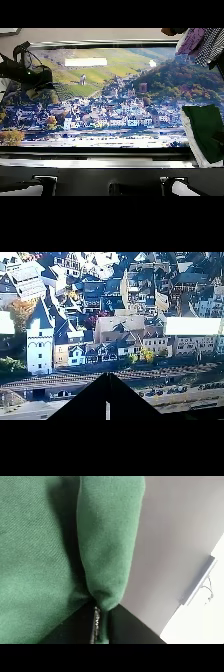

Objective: Fold the clothes and pants, and hang the long-sleeved shirts on hangers.

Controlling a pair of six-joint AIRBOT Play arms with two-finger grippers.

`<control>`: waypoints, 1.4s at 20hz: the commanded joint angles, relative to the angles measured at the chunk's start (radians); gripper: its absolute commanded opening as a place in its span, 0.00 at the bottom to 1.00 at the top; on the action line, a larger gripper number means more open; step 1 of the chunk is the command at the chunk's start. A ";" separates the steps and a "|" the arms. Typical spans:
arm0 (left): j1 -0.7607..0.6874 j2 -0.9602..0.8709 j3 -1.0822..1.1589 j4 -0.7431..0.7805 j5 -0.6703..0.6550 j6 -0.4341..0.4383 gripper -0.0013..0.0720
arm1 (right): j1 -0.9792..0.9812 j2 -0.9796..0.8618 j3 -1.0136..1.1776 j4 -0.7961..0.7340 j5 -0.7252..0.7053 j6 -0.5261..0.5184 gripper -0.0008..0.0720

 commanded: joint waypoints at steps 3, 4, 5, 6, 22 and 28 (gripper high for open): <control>0.000 -0.001 0.000 0.000 0.000 0.000 0.05 | -0.001 0.000 -0.019 -0.055 0.005 -0.004 0.37; 0.000 -0.001 0.000 0.001 0.000 0.000 0.09 | -0.001 0.002 -0.016 -0.076 -0.005 -0.021 0.45; 0.000 -0.001 0.000 0.001 0.000 0.000 0.11 | -0.001 0.011 -0.006 -0.071 -0.020 -0.018 0.46; 0.000 -0.001 0.000 0.001 0.001 0.000 0.10 | 0.000 0.025 0.010 -0.051 -0.043 -0.018 0.46; -0.058 0.276 -0.389 0.102 0.195 0.108 0.04 | 0.774 0.093 0.235 0.581 -0.535 -0.393 0.06; -0.058 0.294 -0.423 0.119 0.117 0.103 0.04 | 0.866 0.093 0.235 0.578 -0.491 -0.455 0.06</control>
